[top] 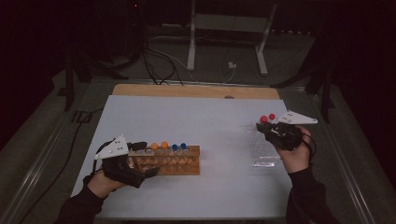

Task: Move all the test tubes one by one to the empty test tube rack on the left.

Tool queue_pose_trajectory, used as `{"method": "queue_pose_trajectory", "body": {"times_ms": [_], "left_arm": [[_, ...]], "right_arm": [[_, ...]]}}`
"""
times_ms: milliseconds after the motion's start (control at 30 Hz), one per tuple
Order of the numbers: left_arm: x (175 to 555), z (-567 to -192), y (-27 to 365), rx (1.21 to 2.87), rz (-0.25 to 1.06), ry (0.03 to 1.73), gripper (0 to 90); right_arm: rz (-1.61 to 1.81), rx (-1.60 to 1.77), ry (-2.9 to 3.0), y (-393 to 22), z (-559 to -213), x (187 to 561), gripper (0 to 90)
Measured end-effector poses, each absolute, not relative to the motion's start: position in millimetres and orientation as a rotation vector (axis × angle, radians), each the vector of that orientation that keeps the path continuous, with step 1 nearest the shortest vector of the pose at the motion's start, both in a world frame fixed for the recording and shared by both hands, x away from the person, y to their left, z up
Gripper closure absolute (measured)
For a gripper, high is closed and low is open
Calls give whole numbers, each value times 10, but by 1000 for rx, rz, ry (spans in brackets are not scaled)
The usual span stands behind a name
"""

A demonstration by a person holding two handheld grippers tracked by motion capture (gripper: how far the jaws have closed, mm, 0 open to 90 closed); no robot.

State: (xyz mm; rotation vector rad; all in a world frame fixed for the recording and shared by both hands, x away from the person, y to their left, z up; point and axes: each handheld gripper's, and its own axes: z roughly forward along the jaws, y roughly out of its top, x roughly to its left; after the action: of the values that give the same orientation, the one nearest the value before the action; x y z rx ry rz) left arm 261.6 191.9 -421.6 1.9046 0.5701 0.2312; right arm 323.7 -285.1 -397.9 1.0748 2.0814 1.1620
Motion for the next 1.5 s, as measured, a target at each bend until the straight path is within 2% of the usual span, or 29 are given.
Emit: {"method": "queue_pose_trajectory", "body": {"times_ms": [667,1500], "left_arm": [[2690,-4145,1603,1933,174,497,21],[2764,-4082,888,1956,71,323,35]], "right_arm": [[1157,921,2311,-2376,-4179,2939,744],[1189,749,2507,-1995,-4307,2594,744]]}}
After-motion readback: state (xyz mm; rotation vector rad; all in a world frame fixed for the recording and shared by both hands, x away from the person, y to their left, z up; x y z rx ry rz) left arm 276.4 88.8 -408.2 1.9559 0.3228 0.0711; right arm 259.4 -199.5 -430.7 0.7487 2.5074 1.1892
